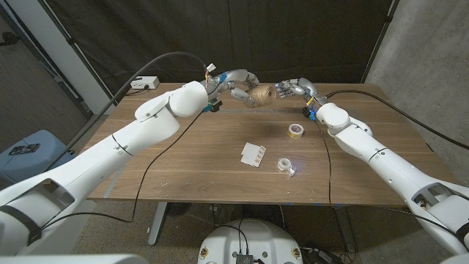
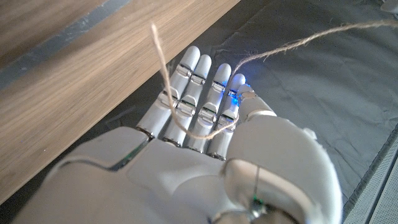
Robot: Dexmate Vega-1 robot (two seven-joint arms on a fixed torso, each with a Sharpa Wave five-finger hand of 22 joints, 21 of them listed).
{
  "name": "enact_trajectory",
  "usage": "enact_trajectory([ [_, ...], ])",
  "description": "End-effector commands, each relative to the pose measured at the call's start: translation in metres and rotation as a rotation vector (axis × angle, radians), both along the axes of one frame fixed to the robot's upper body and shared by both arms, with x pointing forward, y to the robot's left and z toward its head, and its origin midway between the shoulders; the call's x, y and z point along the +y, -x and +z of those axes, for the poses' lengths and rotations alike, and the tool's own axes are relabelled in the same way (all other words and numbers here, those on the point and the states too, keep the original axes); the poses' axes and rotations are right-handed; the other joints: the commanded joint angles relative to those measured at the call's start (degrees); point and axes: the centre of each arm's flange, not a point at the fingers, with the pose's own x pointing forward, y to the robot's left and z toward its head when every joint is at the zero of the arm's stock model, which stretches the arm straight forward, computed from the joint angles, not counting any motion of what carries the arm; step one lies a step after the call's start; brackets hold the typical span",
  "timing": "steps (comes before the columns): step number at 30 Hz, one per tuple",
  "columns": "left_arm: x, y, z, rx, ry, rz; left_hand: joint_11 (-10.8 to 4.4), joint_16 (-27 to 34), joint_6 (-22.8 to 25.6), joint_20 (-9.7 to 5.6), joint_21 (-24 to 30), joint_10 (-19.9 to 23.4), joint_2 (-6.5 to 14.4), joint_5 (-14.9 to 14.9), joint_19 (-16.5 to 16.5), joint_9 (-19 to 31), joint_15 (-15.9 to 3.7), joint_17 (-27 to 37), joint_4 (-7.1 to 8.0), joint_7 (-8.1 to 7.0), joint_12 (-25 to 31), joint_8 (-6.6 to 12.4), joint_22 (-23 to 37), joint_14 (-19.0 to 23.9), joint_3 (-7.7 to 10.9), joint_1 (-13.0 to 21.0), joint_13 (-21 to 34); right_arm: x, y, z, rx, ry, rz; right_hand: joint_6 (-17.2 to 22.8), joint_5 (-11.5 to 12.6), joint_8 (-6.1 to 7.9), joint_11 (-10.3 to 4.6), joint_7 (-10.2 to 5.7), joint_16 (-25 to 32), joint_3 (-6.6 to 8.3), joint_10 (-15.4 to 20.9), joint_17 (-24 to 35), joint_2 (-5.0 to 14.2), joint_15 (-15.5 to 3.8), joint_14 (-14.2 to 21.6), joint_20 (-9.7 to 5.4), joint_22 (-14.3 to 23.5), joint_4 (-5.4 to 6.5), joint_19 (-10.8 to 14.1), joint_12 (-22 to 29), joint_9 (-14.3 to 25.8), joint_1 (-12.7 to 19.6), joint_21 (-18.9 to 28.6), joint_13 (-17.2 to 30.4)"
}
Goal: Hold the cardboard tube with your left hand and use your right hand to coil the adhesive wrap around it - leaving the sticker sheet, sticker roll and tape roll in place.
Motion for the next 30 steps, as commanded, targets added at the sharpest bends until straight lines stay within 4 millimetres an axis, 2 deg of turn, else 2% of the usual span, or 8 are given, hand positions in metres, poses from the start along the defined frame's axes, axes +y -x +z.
enact_trajectory([
  [1,0.012,-0.001,0.004,-0.011,0.027,0.012,-1.94,0.2,6.8,-0.37,0.5,2.4,7.3,0.5,-0.1,5.2,-0.21,0.2,0.60,-2.50,0.4,3.38,0.1,0.4,1.19,2.0,5.7,0.012,-0.005,-0.011,0.031,0.009,0.004,0.2,-0.1,0.22,0.08,-0.05,-0.2,0.40,-0.3,0.2,-0.02,-6.36,-0.1,-4.57,0.2,-0.14,-0.4,-0.2,0.2,-0.1,0.5,0.1],
  [13,0.016,0.000,0.002,-0.010,0.026,0.009,-1.97,0.1,6.7,-0.34,0.6,2.4,7.4,0.6,-0.1,5.2,-0.16,0.3,0.69,-2.55,0.4,3.38,0.1,0.4,1.22,1.8,5.7,0.017,-0.005,-0.022,0.048,-0.001,-0.007,0.2,-0.1,0.17,-0.03,-0.05,-0.2,0.41,-0.3,0.3,0.03,-6.42,-0.1,-4.56,0.2,-0.15,-0.4,-0.2,0.2,0.0,0.5,0.1],
  [30,0.019,0.006,0.009,-0.053,0.036,0.014,-1.96,0.0,6.7,-0.34,0.6,2.5,7.3,0.7,-0.3,5.2,-0.18,0.2,0.61,-2.44,0.4,3.40,0.1,0.4,1.25,1.7,5.7,0.026,-0.002,-0.038,0.072,-0.001,-0.014,0.3,-0.1,0.17,0.10,-0.08,-0.3,0.35,-0.3,0.4,-0.01,-6.40,-0.1,-4.53,0.2,-0.15,-0.5,-0.2,0.3,0.0,0.7,0.1],
])
